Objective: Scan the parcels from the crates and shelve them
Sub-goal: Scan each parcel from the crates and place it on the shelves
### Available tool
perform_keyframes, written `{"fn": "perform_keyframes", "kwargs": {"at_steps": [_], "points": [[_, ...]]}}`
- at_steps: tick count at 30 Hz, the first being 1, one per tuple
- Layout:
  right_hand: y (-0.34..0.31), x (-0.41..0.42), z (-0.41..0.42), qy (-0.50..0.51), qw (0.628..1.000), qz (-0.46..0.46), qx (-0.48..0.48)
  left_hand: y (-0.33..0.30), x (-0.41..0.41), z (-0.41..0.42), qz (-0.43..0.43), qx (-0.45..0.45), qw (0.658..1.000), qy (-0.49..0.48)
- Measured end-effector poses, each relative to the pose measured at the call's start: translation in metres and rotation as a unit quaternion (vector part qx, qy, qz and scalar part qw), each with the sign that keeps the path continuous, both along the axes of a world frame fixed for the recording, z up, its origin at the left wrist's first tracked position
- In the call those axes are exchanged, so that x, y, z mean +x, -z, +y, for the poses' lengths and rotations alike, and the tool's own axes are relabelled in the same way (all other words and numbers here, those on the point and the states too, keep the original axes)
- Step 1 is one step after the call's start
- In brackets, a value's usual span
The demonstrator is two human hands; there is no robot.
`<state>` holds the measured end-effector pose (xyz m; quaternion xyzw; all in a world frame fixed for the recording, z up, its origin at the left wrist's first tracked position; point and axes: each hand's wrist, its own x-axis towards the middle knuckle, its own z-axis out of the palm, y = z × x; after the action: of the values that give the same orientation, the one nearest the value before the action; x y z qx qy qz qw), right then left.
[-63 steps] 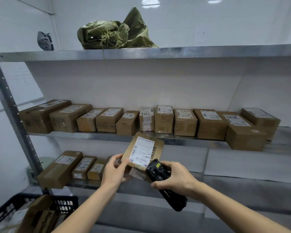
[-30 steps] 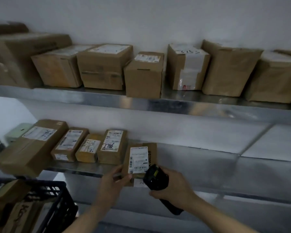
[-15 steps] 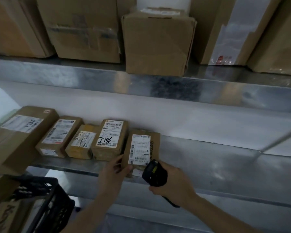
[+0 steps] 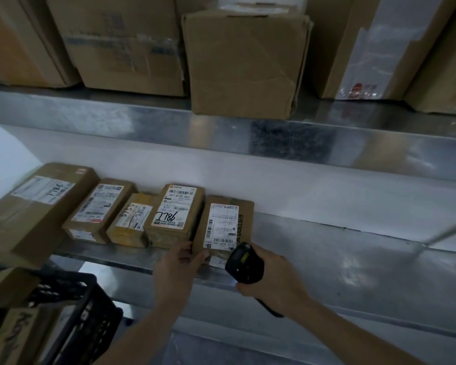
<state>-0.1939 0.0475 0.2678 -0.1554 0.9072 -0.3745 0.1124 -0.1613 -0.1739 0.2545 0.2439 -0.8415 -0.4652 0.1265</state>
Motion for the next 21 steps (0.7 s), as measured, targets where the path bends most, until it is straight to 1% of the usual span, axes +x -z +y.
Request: {"fn": "perform_keyframes", "kwargs": {"at_steps": [5, 8, 11, 15, 18, 21], "points": [[-0.012, 0.014, 0.005, 0.011, 0.999, 0.034, 0.002, -0.011, 0.019, -0.01, 0.024, 0.028, 0.999, 0.013], [-0.031, 0.02, 0.0, -0.001, 0.999, 0.052, 0.006, -0.026, 0.034, -0.022, 0.031, 0.02, 0.999, 0.023], [-0.055, 0.028, -0.019, -0.022, 0.998, 0.062, 0.007, -0.038, 0.058, -0.041, 0.042, 0.042, 0.998, 0.016], [-0.084, 0.043, -0.079, -0.1, 0.993, 0.063, -0.016, -0.048, 0.096, -0.09, 0.061, 0.03, 0.997, -0.029], [-0.093, 0.059, -0.141, -0.155, 0.988, 0.022, -0.014, -0.051, 0.13, -0.138, 0.061, 0.014, 0.994, -0.086], [-0.086, 0.082, -0.207, -0.198, 0.98, -0.005, -0.004, -0.045, 0.176, -0.19, 0.056, 0.004, 0.988, -0.145]]}}
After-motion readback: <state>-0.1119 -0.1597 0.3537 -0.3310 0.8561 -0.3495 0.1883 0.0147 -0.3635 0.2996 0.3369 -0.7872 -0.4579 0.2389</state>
